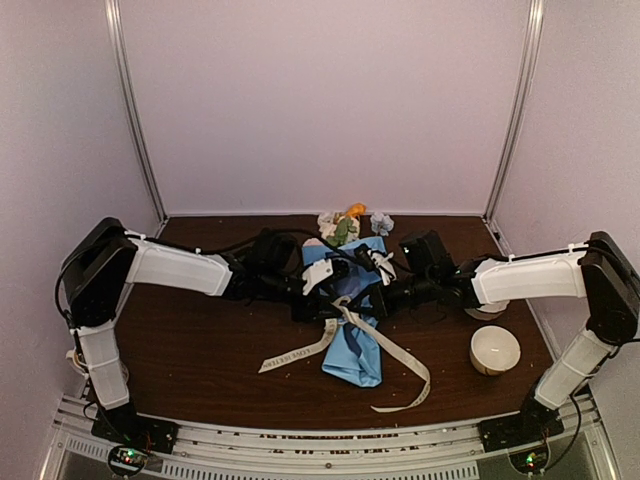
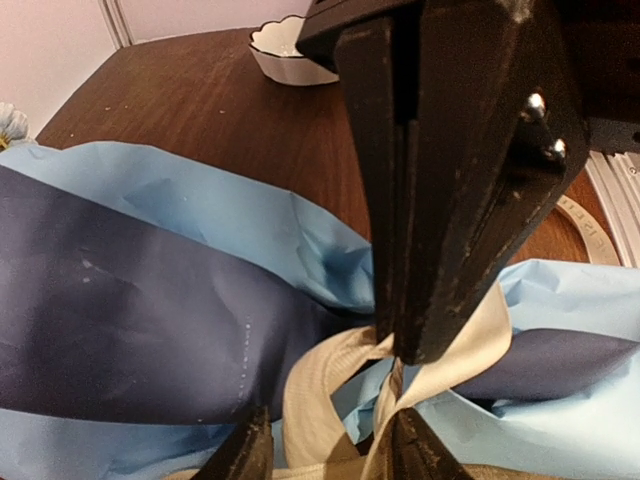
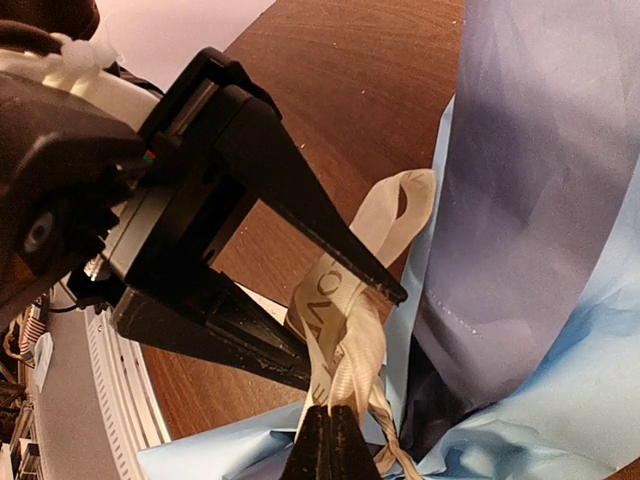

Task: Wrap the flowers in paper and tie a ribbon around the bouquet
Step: Cross the half-tied ribbon over the folded bouquet.

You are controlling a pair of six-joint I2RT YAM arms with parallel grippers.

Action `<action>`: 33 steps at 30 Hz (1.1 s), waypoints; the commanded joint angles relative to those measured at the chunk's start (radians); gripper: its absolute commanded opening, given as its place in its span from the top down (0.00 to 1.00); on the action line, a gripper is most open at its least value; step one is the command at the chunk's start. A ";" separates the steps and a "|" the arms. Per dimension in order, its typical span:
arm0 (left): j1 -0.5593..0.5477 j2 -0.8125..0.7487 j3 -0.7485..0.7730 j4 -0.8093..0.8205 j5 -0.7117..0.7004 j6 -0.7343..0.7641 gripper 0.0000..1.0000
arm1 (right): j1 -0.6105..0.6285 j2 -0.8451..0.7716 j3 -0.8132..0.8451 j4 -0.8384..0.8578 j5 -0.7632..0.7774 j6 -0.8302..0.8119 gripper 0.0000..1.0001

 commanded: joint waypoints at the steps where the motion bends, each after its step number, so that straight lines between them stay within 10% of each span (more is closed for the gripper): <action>1: 0.002 0.016 0.022 0.001 -0.002 0.012 0.57 | 0.004 0.006 0.007 0.051 -0.027 0.008 0.99; 7: -0.003 0.049 0.071 -0.054 -0.006 0.020 0.38 | 0.004 0.005 0.005 0.060 -0.030 0.014 0.99; 13: -0.003 0.070 0.091 -0.054 -0.059 0.003 0.55 | 0.004 0.006 0.002 0.063 -0.039 0.017 0.99; 19: -0.005 0.049 0.065 -0.038 -0.041 0.009 0.98 | 0.004 0.009 0.002 0.064 -0.044 0.016 0.98; 33: -0.044 -0.004 -0.018 0.051 -0.205 0.006 1.00 | -0.071 -0.035 0.094 -0.081 -0.053 -0.054 0.70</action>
